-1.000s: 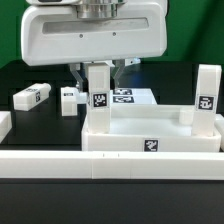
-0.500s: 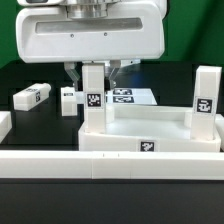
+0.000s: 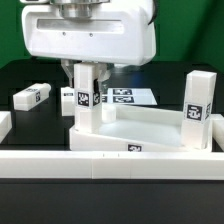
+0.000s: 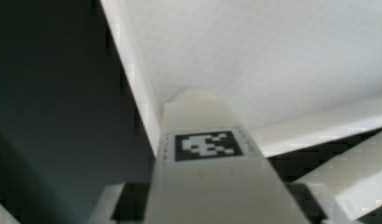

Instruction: Assemble desk

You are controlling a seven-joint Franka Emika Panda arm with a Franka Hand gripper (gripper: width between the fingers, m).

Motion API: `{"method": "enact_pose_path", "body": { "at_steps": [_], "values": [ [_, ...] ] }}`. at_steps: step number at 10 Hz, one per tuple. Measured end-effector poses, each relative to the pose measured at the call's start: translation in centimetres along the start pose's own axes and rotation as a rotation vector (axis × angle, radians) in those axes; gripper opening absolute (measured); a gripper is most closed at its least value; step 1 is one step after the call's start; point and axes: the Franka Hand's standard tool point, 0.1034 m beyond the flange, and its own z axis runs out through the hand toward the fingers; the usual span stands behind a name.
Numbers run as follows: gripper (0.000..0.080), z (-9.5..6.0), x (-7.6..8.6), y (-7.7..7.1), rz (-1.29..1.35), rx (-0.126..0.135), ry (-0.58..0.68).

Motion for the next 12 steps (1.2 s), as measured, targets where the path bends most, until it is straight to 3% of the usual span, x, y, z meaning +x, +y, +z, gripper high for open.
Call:
{"method": "enact_pose_path", "body": {
  "at_steps": [4,5,6,7,8,10,12],
  "values": [
    [0.0308,0.0,0.0,0.3,0.032,-0.006,-0.006],
    [0.0409,0.0,-0.1,0.3,0.032,-0.007,-0.006],
    [0.0409,-0.2,-0.2,0.1,0.042,-0.005,-0.008],
    [0.0585,-1.1,-1.0,-0.4,0.073,0.005,-0.011],
    [0.0636,-1.8,-2.1,-0.8,0.108,0.013,-0.015],
    [0.0647,-3.1,-4.8,-2.3,0.222,0.027,-0.028],
    [0.0649,-3.0,-5.3,-3.0,0.225,0.027,-0.03]
  ]
}}
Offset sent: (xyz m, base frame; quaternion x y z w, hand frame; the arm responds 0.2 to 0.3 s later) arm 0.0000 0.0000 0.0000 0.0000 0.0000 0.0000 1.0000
